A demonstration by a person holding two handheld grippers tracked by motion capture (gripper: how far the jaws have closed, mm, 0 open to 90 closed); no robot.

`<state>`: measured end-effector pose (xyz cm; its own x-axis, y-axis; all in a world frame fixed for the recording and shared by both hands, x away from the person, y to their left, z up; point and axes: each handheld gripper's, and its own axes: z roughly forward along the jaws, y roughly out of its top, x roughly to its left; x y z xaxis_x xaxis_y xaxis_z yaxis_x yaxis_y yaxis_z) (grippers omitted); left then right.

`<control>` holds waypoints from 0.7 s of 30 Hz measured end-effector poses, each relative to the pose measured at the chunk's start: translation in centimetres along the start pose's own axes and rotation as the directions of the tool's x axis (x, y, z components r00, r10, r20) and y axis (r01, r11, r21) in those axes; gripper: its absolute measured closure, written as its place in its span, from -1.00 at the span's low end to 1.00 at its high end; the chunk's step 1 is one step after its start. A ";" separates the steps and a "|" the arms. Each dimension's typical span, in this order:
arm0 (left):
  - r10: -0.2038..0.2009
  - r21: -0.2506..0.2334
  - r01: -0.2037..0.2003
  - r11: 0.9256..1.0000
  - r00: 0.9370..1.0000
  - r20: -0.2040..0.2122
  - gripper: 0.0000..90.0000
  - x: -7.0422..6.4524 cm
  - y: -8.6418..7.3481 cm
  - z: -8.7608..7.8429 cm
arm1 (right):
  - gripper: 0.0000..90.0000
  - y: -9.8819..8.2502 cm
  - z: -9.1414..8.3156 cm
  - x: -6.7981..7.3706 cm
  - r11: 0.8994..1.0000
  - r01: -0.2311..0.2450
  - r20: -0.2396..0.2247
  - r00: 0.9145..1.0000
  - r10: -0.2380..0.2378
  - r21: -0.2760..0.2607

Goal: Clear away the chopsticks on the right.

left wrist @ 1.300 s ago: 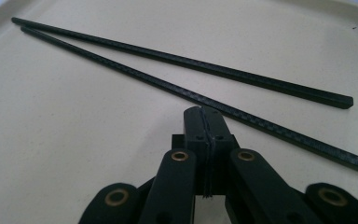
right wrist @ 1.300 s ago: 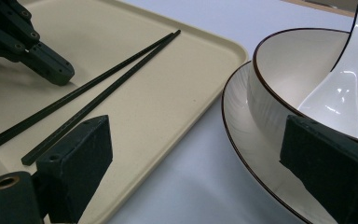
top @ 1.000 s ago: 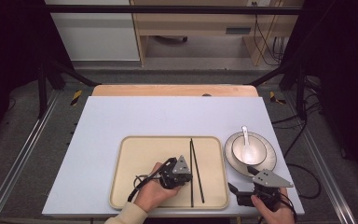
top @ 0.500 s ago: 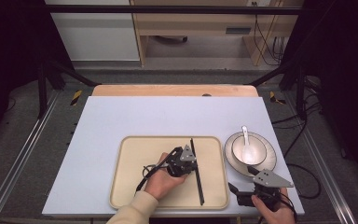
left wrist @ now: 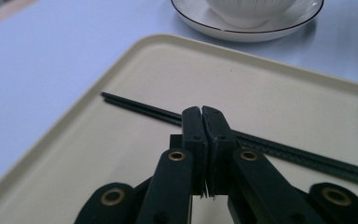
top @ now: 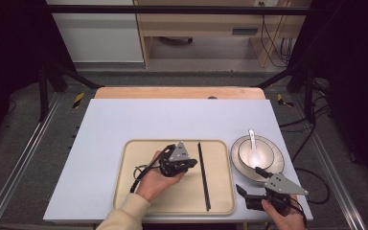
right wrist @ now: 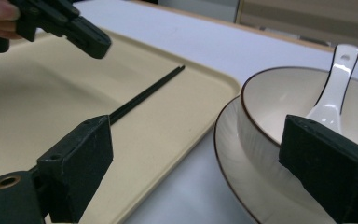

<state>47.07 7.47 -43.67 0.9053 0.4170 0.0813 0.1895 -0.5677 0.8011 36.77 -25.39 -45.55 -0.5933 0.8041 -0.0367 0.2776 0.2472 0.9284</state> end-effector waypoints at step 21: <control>-0.167 -0.330 0.078 0.941 0.953 -0.251 -0.71 2.3 -9.4 -14.9 | -0.84 0.3 -0.2 -1.0 0.995 -0.039 0.004 0.999 0.040 -0.091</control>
<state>41.73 24.35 -42.18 0.7359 0.6707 0.0928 0.1232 -0.2673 0.9557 37.31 -26.24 -45.11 -0.5787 0.8156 -0.0013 0.2308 0.1653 0.9589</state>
